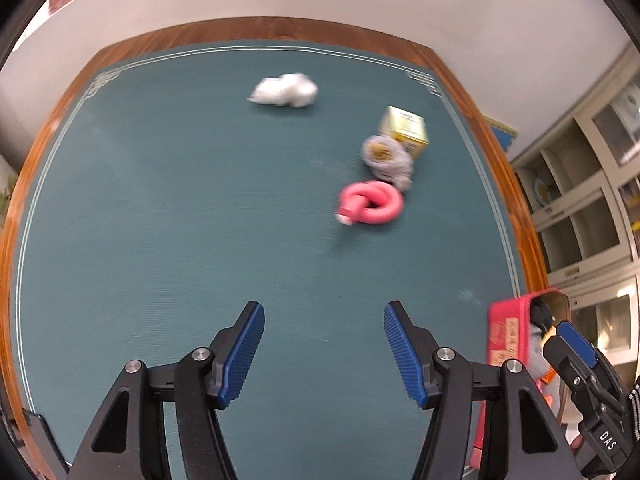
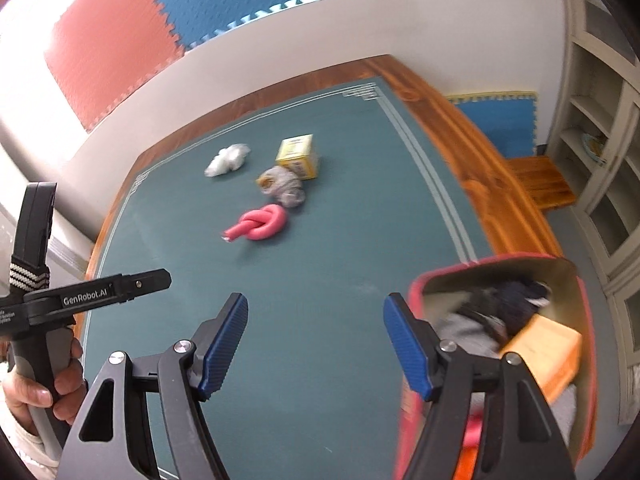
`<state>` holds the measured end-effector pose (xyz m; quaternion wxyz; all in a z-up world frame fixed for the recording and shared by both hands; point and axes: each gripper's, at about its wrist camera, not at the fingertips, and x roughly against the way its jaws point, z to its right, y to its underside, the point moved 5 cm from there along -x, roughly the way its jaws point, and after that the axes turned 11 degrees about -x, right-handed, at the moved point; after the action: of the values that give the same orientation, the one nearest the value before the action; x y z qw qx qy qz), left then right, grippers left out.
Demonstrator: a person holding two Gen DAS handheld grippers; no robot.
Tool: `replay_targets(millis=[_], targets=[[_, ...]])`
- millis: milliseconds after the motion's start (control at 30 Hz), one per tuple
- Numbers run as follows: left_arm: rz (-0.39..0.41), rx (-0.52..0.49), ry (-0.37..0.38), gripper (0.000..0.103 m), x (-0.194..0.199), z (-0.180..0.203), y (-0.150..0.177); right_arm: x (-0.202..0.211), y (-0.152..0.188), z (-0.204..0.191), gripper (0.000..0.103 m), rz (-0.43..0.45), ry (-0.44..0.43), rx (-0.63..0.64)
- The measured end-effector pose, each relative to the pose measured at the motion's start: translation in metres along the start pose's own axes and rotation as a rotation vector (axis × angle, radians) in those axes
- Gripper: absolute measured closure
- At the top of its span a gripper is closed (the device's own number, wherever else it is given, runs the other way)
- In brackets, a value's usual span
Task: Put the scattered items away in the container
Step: 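Move both tools back over the table toward the bag and rolled sock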
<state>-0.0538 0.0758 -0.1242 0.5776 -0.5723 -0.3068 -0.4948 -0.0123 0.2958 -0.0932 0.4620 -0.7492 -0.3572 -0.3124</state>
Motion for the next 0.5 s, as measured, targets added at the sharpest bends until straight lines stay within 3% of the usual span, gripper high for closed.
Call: replay_targets(millis=[267, 500], targets=[[-0.015, 0.026, 0.003, 0.039, -0.011, -0.042, -0.012, -0.054, -0.025, -0.044, 0.029, -0.04, 0.001, 0.026], [0.004, 0.004, 0.001, 0.039, -0.029, -0.066, -0.059, -0.09, -0.046, -0.058, 0.029, -0.052, 0.039, 0.022]])
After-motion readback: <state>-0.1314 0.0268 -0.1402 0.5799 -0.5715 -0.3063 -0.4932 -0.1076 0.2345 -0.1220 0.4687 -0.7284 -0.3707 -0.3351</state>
